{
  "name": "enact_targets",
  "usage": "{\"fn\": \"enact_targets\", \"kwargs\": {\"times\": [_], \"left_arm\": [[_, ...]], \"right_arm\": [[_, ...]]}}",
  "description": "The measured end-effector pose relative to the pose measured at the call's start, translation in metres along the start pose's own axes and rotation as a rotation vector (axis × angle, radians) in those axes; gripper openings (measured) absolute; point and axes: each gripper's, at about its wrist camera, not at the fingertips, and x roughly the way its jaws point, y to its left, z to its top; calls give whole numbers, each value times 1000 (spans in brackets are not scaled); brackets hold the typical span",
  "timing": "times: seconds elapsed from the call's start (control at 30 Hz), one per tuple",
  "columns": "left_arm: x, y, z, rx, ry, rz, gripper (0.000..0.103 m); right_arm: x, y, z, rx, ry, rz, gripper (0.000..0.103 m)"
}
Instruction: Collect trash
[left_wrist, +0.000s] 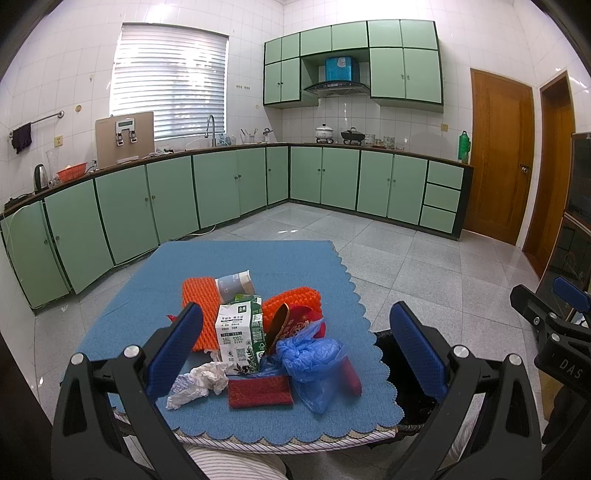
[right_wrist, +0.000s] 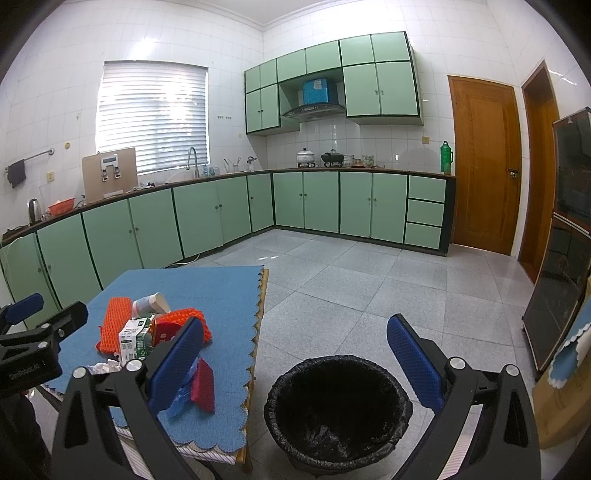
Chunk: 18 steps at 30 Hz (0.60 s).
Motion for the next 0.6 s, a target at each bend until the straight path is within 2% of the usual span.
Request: {"fn": "enact_targets", "kwargs": {"times": [0.6], "left_arm": [[-3,-1,1,1,0,1,98]], "right_arm": [[0,-1,0,3,-1,1,97]]}}
